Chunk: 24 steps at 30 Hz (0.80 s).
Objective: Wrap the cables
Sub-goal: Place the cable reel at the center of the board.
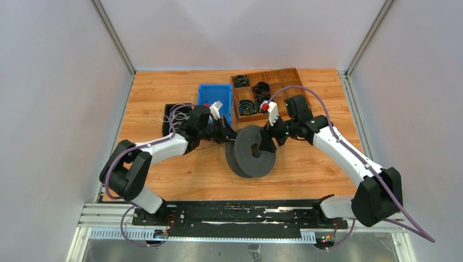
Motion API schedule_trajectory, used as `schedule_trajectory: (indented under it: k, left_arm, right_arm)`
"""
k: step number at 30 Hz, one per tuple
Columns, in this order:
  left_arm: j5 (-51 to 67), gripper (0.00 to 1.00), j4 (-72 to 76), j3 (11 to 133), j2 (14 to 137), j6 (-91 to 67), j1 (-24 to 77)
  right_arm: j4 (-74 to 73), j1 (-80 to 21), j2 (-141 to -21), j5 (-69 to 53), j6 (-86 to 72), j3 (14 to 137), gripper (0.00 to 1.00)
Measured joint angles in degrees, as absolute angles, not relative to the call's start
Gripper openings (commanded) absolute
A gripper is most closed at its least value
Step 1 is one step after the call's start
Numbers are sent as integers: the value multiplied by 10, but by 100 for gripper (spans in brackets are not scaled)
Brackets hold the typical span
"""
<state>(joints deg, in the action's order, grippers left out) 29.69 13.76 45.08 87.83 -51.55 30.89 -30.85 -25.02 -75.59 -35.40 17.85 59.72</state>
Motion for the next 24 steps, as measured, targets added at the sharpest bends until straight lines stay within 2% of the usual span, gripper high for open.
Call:
schedule_trajectory:
  k: [11,24]
  left_arm:
    - [315,8,188,451,937,-536,341]
    - [334,35,210,481,983,-545,362]
  right_arm:
    - [-296,-250,-745,-326,174,598,72]
    - [-304,-239,-719,-315,172,614,72]
